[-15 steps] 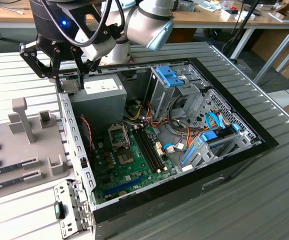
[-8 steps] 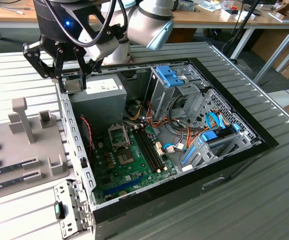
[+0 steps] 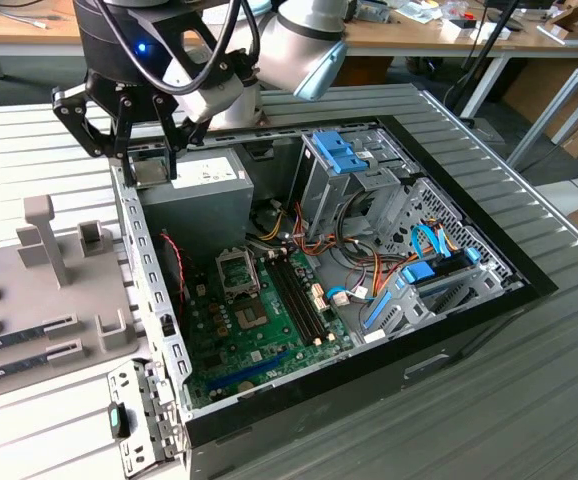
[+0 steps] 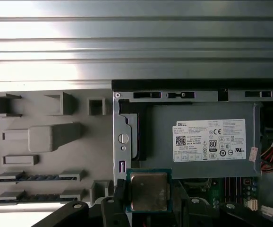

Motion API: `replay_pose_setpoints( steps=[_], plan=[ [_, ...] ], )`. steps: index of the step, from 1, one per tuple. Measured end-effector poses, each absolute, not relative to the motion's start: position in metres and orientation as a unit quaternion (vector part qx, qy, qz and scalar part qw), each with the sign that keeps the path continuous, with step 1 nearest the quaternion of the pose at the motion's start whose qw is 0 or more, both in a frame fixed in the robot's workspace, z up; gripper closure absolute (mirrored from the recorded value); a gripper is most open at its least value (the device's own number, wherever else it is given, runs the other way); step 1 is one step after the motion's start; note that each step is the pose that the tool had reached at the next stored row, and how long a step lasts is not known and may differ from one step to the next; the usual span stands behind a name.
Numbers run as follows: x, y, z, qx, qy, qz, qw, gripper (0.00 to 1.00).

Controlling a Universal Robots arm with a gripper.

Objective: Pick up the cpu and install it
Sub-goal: 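Pick up the cpu and move it towards the insertion slot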

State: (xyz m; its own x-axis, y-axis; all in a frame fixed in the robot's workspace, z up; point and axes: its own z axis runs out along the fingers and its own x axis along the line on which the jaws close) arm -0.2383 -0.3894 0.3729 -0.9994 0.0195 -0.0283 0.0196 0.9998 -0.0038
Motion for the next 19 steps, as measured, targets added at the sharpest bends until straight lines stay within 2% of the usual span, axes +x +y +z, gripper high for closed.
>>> replay_pose_setpoints(
  steps=[19],
  plan=[
    [-0.2322, -0.3915, 0.3718, 0.010, 1.000, -0.005, 0.014, 0.53]
  ],
)
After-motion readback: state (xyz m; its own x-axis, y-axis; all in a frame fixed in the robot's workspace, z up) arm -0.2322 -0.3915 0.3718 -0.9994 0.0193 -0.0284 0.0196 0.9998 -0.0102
